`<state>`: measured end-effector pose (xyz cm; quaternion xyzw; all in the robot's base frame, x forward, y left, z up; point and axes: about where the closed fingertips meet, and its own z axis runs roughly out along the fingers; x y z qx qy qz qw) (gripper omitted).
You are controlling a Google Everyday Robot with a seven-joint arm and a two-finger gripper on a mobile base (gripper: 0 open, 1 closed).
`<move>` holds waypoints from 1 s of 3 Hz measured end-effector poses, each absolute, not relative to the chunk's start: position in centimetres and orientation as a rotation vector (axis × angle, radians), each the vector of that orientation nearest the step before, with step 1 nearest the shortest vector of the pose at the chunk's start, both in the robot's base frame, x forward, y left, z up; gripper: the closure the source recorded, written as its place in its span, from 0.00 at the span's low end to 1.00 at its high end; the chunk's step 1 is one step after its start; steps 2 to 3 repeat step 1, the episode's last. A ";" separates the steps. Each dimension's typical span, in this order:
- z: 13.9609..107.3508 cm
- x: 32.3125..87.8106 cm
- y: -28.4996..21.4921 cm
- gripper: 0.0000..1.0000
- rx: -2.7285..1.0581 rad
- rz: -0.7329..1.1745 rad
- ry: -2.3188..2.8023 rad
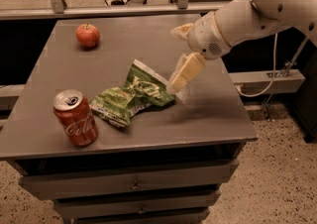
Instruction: Move green jalapeno chip bag near coke can
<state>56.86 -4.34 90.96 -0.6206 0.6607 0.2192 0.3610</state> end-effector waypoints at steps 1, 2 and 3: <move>91.6 57.1 -4.5 0.00 -1.607 0.550 1.681; 91.6 57.1 -4.5 0.00 -1.607 0.550 1.681; 91.6 57.1 -4.5 0.00 -1.607 0.550 1.681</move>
Offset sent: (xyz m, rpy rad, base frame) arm 0.0000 0.0000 0.0000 0.0000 0.0000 0.0000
